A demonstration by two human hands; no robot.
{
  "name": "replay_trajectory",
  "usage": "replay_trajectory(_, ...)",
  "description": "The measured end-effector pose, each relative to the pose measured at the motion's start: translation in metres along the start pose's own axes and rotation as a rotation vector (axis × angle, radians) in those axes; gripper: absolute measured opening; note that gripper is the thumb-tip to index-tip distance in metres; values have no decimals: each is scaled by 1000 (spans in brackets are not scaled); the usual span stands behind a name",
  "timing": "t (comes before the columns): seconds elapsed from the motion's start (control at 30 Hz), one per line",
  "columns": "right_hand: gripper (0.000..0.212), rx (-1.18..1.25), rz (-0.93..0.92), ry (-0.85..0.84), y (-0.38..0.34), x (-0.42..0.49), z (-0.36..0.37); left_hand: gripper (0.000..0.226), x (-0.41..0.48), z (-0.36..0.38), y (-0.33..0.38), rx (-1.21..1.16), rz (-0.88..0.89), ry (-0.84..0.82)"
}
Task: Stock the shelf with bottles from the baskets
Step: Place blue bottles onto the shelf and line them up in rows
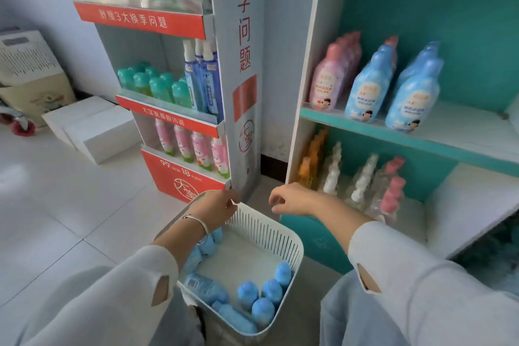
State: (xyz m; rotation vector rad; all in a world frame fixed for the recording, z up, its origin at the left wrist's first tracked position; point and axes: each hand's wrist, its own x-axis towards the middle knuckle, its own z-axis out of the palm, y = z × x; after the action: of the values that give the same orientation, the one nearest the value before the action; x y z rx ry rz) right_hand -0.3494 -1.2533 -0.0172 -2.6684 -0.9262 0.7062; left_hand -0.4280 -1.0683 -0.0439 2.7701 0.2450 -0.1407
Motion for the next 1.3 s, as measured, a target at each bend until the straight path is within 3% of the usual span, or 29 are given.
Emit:
replay_trajectory(0.27,35,-109,-44,-147,-7,50,27,29,26,41,-28,123,3,-127)
replay_trajectory(0.57,35,-124,-72,-321,-3,103,80,30,32,124,-76,188,-117,-462)
replay_trajectory(0.8,35,-59,-42,-420,11,142,126,46,47,172,-97,384,-15,-823)
replay_trajectory(1.03,32,122,38,-429,24,163,149,52,75,210,-97,464,77,-898)
replay_trajectory(1.3,27,267,166,-406,46,170,174,40,58,249,-123,613,148,-966)
